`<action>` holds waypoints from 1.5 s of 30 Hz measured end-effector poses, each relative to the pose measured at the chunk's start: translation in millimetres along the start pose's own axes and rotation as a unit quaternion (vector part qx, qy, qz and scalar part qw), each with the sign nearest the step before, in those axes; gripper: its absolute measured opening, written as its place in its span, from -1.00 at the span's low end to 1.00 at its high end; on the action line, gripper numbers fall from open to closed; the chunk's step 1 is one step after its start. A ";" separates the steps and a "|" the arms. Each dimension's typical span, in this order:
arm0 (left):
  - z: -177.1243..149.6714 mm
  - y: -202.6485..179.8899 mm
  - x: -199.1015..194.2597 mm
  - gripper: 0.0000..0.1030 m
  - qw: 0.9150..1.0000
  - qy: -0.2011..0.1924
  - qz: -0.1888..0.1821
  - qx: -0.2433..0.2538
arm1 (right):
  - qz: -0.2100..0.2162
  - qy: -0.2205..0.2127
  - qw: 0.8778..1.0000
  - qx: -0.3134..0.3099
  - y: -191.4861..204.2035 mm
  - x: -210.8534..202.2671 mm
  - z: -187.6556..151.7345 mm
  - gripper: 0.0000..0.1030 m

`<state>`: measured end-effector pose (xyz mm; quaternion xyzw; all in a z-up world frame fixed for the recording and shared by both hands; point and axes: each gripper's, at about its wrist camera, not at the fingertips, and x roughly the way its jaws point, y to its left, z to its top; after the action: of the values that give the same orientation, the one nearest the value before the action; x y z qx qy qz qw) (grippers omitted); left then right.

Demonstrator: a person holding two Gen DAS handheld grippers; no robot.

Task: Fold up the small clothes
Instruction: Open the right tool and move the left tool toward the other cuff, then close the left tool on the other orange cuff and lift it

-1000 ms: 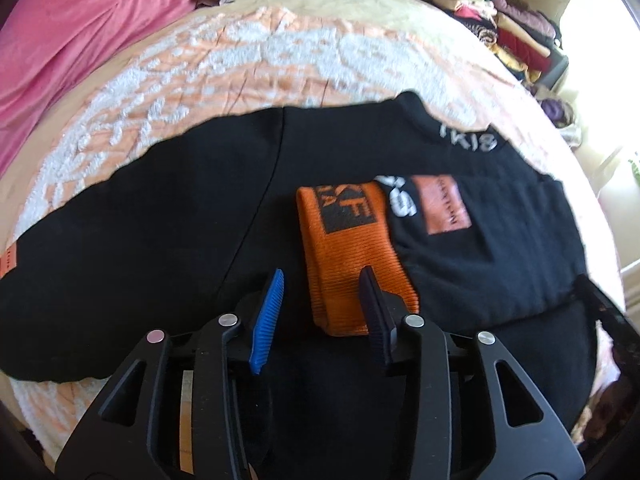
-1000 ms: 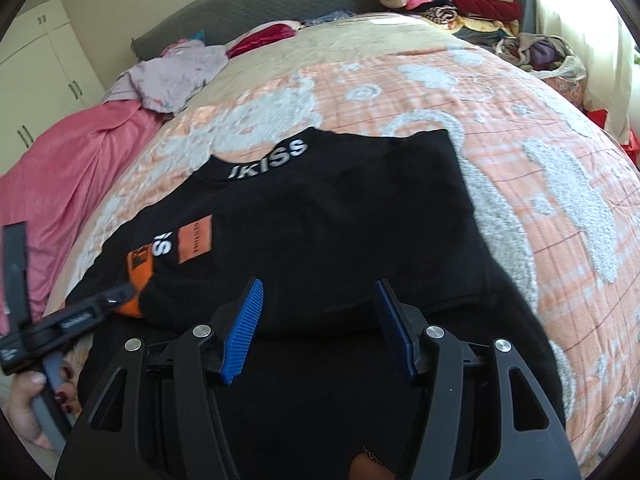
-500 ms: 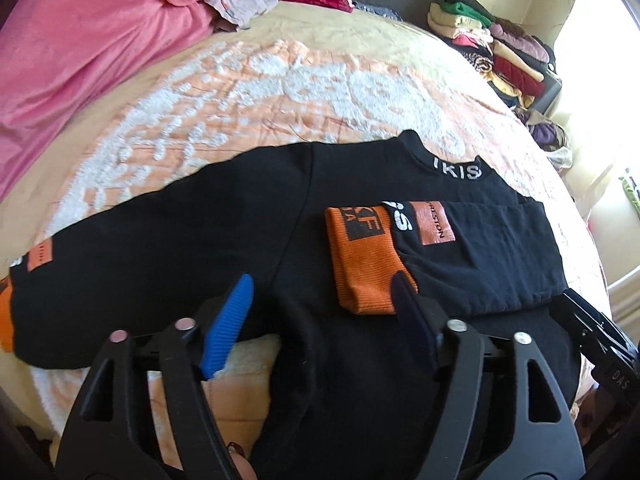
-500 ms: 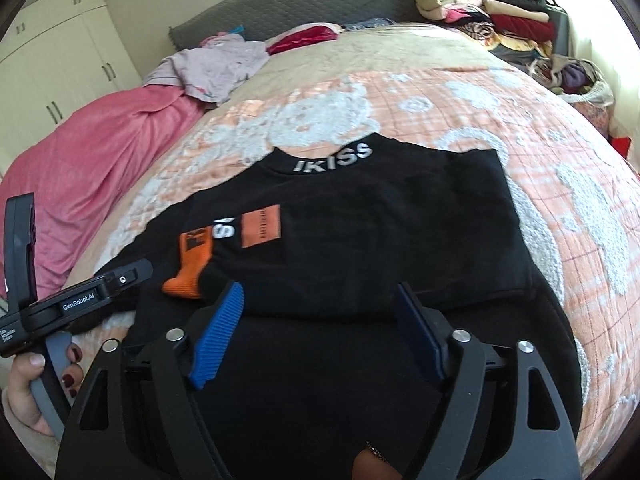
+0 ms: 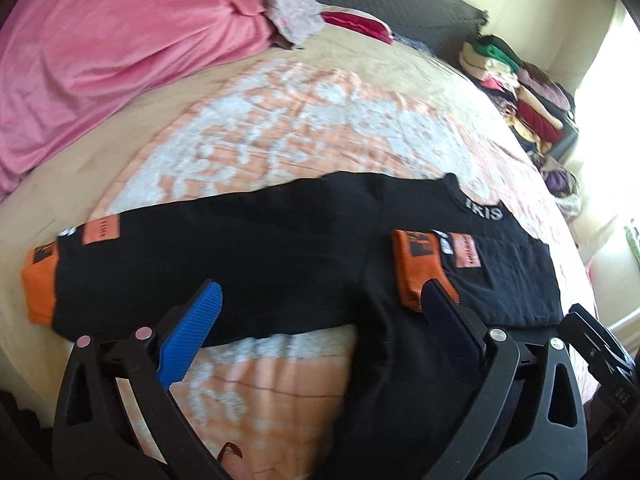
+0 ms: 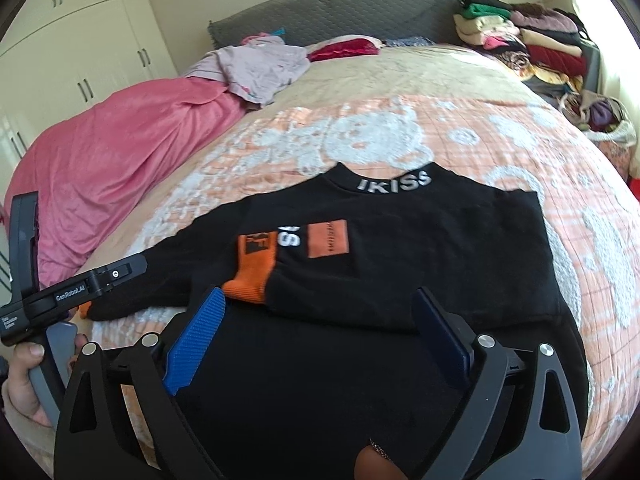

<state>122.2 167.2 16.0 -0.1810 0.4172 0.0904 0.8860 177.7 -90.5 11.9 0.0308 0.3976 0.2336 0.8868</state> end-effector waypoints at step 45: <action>-52.2 217.9 -25.1 0.81 0.969 -0.003 0.077 -0.234 | 0.116 0.064 0.980 -0.147 175.5 64.9 -5.6 0.83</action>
<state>1.5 346.4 -48.7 -0.3504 0.3943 0.2541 0.8107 142.6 93.3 5.4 -0.0689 0.4090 0.3926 0.8209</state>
